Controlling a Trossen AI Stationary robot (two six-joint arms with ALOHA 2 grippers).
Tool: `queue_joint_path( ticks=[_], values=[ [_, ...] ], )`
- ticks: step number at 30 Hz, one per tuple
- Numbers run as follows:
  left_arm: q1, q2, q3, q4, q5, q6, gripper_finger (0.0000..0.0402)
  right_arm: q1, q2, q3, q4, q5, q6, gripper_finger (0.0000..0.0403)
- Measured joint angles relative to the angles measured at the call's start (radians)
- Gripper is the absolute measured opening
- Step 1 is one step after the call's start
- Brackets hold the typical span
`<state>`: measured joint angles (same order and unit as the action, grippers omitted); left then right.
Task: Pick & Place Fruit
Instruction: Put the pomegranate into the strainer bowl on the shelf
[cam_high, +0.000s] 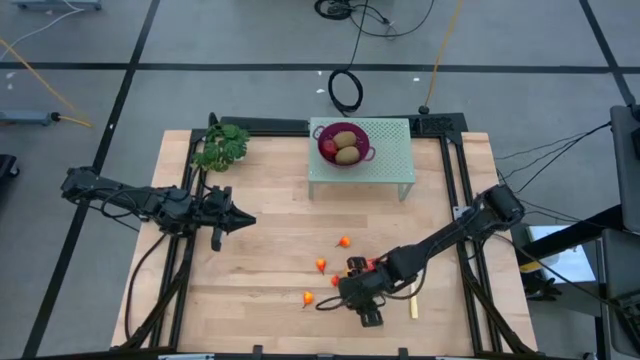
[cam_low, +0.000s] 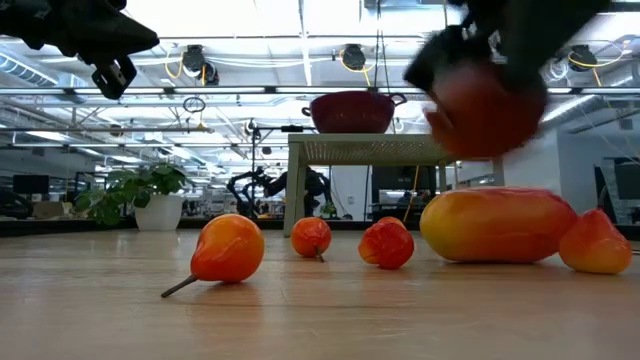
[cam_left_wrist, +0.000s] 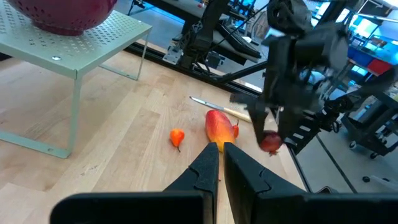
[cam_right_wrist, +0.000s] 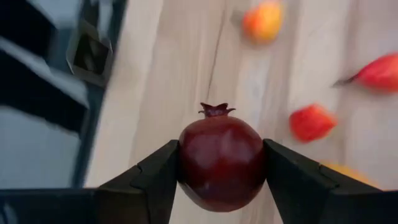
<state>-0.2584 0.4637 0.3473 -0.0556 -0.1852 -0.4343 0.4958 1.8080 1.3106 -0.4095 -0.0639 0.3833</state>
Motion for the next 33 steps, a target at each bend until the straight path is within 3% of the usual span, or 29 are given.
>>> queue_joint_path(
  ticks=[4,8,15,24,33],
  values=[
    [0.0,0.0,0.0,0.004,0.0,0.003,0.0024,-0.009,-0.064,0.0,0.064,0.086,0.061,0.0208],
    [0.0,0.0,0.0,0.006,0.0,0.011,0.0024,-0.032,-0.135,0.001,0.119,0.245,0.091,0.0208],
    [0.0,0.0,0.0,0.007,0.0,0.013,0.0024,-0.12,-0.263,0.001,0.113,0.464,-0.001,0.0208],
    [0.0,0.0,0.0,0.008,-0.03,0.012,0.0024,-0.334,-0.405,0.001,0.122,0.484,-0.217,0.0208],
    [0.001,0.0,0.0,0.067,-0.105,0.043,0.0024,-0.537,-0.458,0.001,0.151,0.481,-0.41,0.0208]
  ],
)
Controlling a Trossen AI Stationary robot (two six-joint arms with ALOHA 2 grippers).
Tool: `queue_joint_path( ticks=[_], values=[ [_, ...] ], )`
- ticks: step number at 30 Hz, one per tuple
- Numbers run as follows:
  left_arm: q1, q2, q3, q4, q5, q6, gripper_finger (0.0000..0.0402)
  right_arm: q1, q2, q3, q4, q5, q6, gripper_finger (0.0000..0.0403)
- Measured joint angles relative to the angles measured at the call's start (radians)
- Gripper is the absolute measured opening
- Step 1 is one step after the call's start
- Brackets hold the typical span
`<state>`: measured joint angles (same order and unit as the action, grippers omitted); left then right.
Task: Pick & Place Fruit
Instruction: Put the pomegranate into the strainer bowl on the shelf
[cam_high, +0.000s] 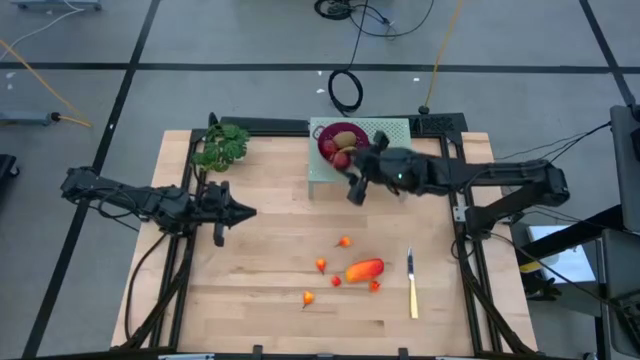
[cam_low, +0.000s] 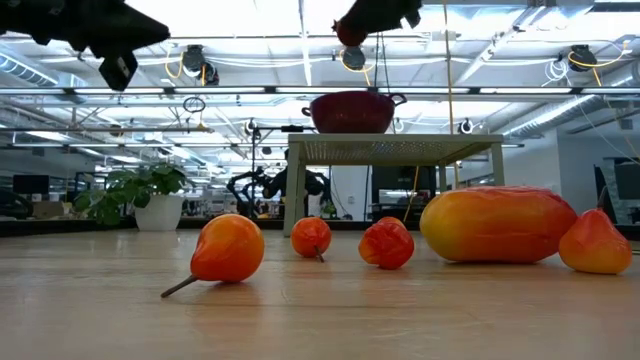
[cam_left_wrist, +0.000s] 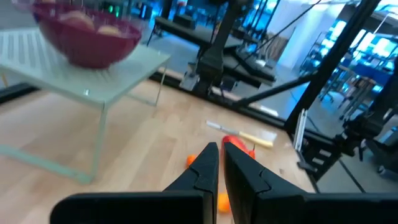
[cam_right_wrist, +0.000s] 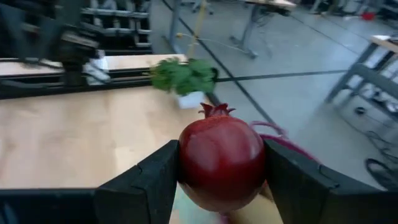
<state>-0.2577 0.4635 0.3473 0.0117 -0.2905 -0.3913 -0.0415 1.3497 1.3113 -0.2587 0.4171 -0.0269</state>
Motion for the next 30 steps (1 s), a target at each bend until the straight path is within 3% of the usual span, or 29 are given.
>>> queue_joint_path(
  ticks=[10,17,30],
  values=[
    [0.0,0.0,0.0,0.059,-0.017,0.031,0.0024,-0.148,0.009,0.0,-0.024,-0.005,-0.027,0.0208],
    [0.0,0.0,0.0,0.059,-0.035,0.026,0.0024,-0.247,0.008,0.0,-0.049,-0.135,0.003,0.0208],
    [0.0,0.0,0.0,0.06,-0.055,0.025,0.0024,-0.316,0.04,-0.002,-0.146,-0.238,0.004,0.0208]
  ],
)
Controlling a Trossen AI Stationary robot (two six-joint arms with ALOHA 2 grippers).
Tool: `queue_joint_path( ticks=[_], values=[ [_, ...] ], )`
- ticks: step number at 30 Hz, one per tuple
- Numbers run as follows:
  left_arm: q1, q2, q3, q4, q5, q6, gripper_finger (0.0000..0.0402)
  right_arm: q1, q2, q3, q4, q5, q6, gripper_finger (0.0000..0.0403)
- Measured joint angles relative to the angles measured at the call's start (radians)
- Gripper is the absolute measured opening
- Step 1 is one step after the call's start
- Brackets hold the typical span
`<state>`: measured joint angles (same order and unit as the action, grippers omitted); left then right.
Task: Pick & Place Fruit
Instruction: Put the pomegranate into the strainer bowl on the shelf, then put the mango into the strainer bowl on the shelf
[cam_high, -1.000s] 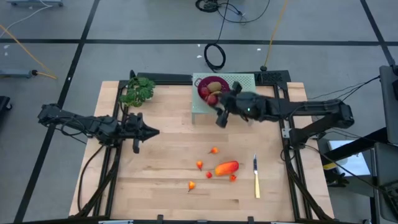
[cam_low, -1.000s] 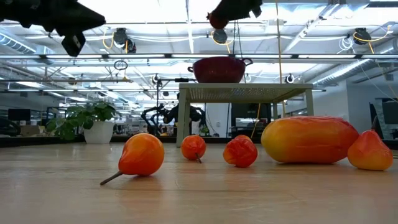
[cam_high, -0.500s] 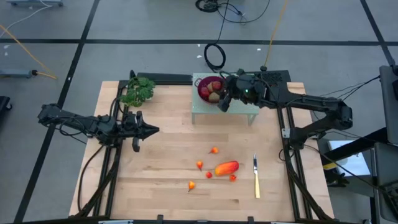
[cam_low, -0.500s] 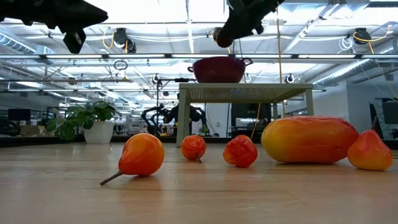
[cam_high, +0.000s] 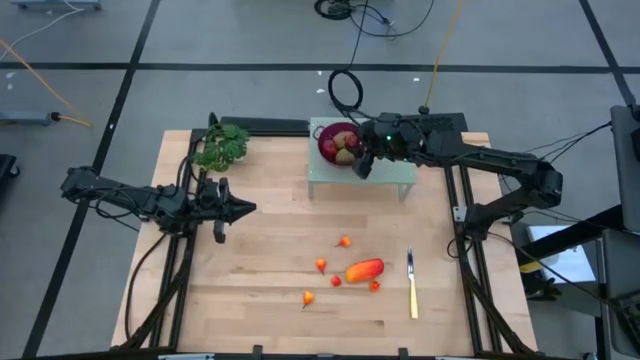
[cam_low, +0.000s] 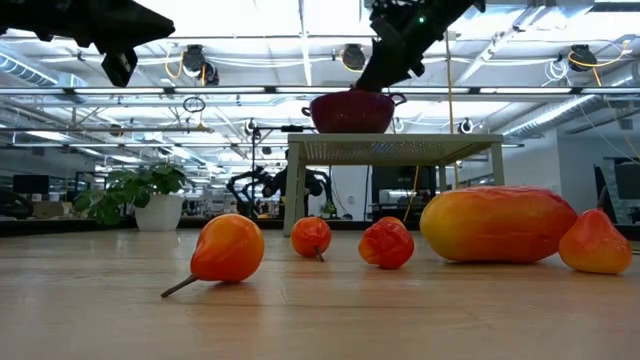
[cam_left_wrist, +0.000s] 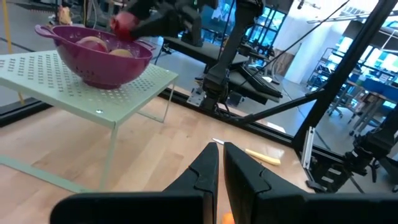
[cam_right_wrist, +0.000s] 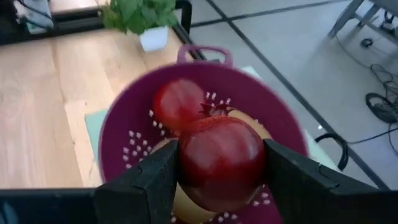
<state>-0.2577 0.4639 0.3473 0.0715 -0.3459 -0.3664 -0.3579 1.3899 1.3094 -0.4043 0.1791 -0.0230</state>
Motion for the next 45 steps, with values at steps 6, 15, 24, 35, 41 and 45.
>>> queue_joint_path(
  ticks=[6,15,24,35,41,45],
  values=[
    [0.0,0.001,0.0,0.0,-0.004,-0.001,0.0024,-0.023,0.019,0.0,-0.019,-0.001,-0.026,0.0208],
    [0.0,0.001,0.0,0.0,-0.022,-0.002,0.0024,-0.049,0.038,0.0,-0.004,0.0,-0.046,0.0208],
    [0.0,0.001,0.0,-0.001,-0.022,0.001,0.0024,-0.049,0.035,0.002,-0.014,0.001,-0.045,0.0238],
    [0.0,0.001,0.0,-0.001,-0.022,0.022,0.0024,-0.048,0.036,0.002,-0.024,0.002,-0.045,0.0292],
    [0.0,0.001,0.0,-0.001,-0.022,0.023,0.0024,-0.048,0.028,0.002,0.012,0.002,-0.045,0.0302],
    [0.0,0.001,0.0,-0.001,-0.022,0.022,0.0024,-0.04,0.003,0.002,0.076,0.003,-0.045,0.0301]
  ],
)
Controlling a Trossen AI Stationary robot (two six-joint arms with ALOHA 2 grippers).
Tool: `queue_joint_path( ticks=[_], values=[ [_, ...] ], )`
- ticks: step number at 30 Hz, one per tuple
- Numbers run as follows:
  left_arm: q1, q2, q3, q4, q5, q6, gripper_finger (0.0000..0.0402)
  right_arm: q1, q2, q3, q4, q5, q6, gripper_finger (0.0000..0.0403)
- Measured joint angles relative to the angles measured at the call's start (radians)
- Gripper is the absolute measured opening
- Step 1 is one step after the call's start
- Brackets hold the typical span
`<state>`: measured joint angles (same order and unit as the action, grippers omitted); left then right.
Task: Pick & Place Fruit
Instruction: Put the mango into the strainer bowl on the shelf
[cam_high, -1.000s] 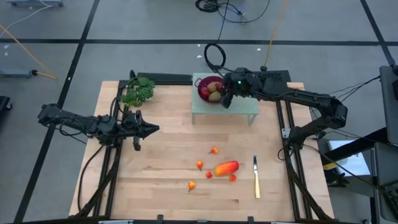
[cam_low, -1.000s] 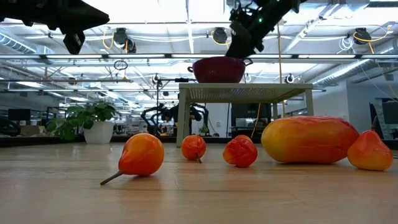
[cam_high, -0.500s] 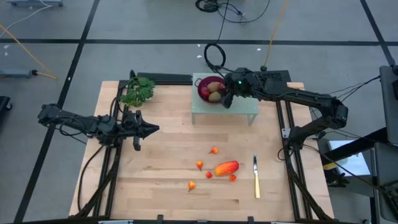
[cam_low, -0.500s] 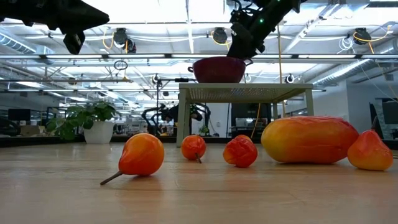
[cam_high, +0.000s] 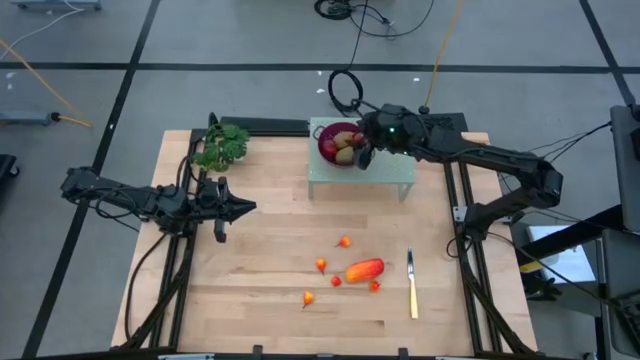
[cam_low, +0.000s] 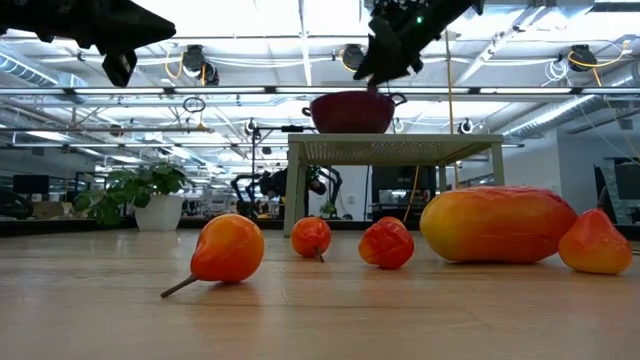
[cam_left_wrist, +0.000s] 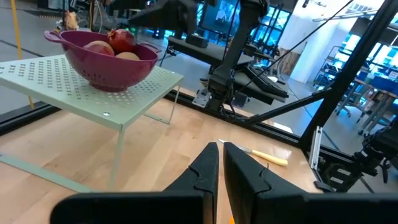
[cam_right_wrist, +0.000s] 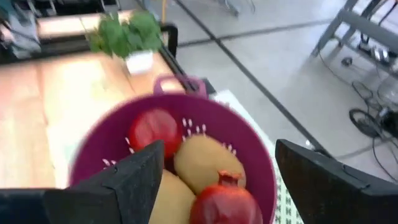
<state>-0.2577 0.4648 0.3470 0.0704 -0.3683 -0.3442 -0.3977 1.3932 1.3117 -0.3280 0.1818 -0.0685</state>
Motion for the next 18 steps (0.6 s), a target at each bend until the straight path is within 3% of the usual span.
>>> queue_joint_path(
  ticks=[9,18],
  values=[
    [0.0,0.0,0.0,0.0,0.0,-0.001,0.0024,0.103,-0.102,0.0,-0.046,-0.001,0.003,0.0292],
    [0.0,0.0,0.0,0.0,0.0,0.027,0.0024,0.331,-0.142,0.0,-0.141,-0.003,0.002,0.0227]
  ],
)
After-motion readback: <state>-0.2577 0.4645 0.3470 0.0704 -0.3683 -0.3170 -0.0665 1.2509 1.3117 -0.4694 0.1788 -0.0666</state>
